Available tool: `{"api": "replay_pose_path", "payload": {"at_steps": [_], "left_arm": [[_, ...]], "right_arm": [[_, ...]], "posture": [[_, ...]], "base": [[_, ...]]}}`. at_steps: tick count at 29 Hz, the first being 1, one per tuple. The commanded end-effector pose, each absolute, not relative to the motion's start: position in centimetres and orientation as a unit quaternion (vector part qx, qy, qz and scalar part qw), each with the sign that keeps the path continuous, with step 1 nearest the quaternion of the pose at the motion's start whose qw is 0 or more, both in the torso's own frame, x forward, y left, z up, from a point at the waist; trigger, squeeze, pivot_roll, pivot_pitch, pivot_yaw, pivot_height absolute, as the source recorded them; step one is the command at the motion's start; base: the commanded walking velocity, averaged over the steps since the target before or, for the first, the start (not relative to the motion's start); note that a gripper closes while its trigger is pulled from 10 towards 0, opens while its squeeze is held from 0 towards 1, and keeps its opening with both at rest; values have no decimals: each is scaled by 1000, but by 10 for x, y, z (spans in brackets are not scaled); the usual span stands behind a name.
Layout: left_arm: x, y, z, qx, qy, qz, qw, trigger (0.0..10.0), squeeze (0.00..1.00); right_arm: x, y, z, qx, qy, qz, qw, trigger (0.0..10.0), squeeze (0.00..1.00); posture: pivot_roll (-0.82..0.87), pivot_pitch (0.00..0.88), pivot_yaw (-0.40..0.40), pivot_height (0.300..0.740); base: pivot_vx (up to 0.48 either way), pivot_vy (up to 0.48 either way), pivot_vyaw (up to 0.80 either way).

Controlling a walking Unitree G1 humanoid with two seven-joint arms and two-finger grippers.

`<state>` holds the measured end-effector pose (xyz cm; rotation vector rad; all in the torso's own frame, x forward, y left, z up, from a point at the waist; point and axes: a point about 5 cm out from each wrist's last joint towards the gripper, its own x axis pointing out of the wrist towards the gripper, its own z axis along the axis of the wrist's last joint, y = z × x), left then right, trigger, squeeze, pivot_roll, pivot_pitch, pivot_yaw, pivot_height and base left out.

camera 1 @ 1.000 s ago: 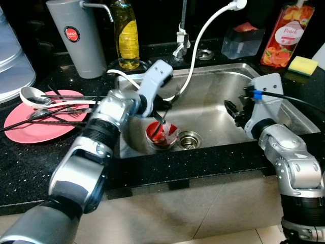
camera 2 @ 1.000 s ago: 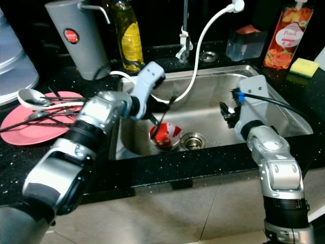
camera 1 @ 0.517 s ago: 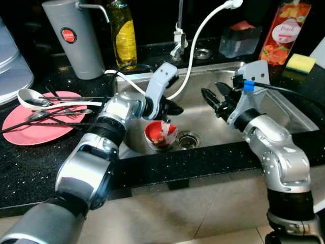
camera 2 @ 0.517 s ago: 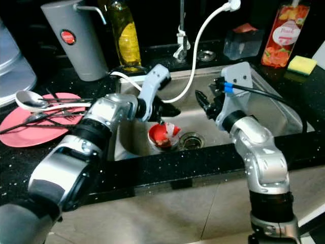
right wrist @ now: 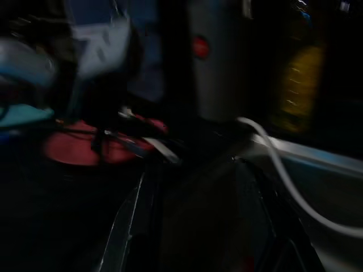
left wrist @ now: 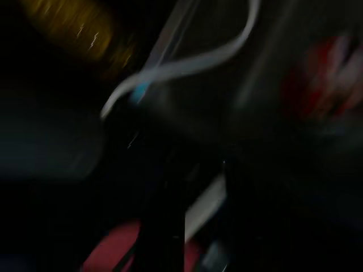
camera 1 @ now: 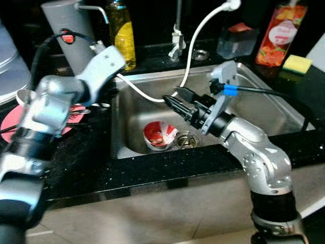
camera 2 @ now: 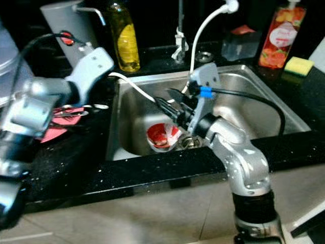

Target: Kitchen organization

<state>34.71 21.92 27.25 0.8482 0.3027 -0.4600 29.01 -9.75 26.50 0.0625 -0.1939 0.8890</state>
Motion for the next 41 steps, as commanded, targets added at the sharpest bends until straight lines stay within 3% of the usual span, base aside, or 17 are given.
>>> {"api": "replay_pose_path", "payload": {"at_steps": [1,3,4,9,11,24,28,41], "left_arm": [[342,228,277,442,152,-197,862,10000,0],[340,232,277,451,157,-190,858,10000,0],[331,240,272,493,181,-189,830,10000,0],[320,249,266,525,210,-200,800,10000,0],[305,262,266,551,241,-201,773,10000,0],[276,288,274,595,289,-196,724,10000,0],[279,292,267,602,298,-196,714,10000,0],[314,287,247,595,254,-190,739,10000,0]], "right_arm": [[287,-89,266,37,-89,459,883,10000,0],[286,-87,266,38,-87,467,879,10000,0],[283,-79,264,37,-82,487,869,10000,0],[281,-74,262,36,-79,494,865,10000,0],[280,-74,261,40,-76,488,868,10000,0],[283,-77,256,46,-68,473,877,10000,0],[284,-76,255,48,-68,473,877,10000,0],[287,-80,257,48,-70,456,886,10000,0]], "posture": [[86,0,27,740],[90,0,22,740],[95,0,18,740],[93,0,20,740],[92,1,29,740],[114,12,32,740],[115,11,27,740],[86,10,27,740]], "base": [[0,0,0],[0,0,0],[0,0,0],[0,0,0],[0,0,0],[0,0,0],[0,0,0],[0,0,0]]}}
